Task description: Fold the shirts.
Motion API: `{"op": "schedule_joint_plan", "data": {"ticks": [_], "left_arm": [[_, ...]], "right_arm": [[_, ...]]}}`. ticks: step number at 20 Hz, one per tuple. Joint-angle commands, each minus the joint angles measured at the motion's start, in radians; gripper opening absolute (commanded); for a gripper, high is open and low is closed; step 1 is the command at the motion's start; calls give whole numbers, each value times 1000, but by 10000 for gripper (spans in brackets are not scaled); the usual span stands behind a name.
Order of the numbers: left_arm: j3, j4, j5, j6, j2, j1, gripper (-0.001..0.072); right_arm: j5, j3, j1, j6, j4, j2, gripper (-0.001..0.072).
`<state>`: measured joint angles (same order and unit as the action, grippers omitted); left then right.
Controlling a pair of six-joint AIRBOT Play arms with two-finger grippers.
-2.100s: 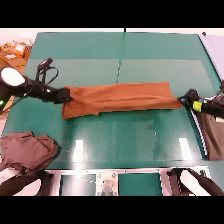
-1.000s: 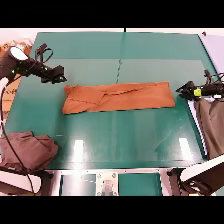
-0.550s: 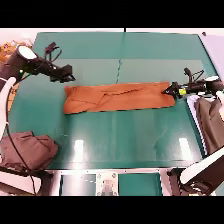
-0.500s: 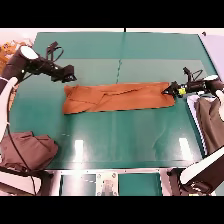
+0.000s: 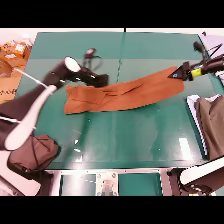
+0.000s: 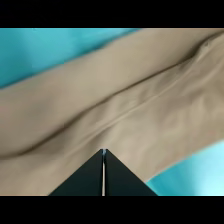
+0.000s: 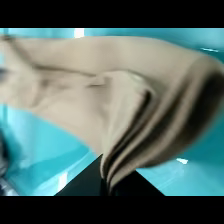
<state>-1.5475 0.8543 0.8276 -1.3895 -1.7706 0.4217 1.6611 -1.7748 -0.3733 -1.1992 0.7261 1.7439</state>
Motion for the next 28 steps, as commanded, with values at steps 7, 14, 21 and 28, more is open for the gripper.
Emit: {"op": "schedule_joint_plan", "data": {"ticks": [7,14,21,28], "left_arm": [[-32,-428,-315,63,-232,307,22],[-229,-356,124,82,-234,165,21],[-573,13,751,-51,-192,-188,21],[-563,1,824,-42,-89,-483,22]], "right_arm": [[124,-16,16,-85,-35,-270,15],[90,65,41,-97,-39,-269,15],[-100,97,294,-245,-64,-267,16],[-741,196,809,-229,-205,-24,15]]}}
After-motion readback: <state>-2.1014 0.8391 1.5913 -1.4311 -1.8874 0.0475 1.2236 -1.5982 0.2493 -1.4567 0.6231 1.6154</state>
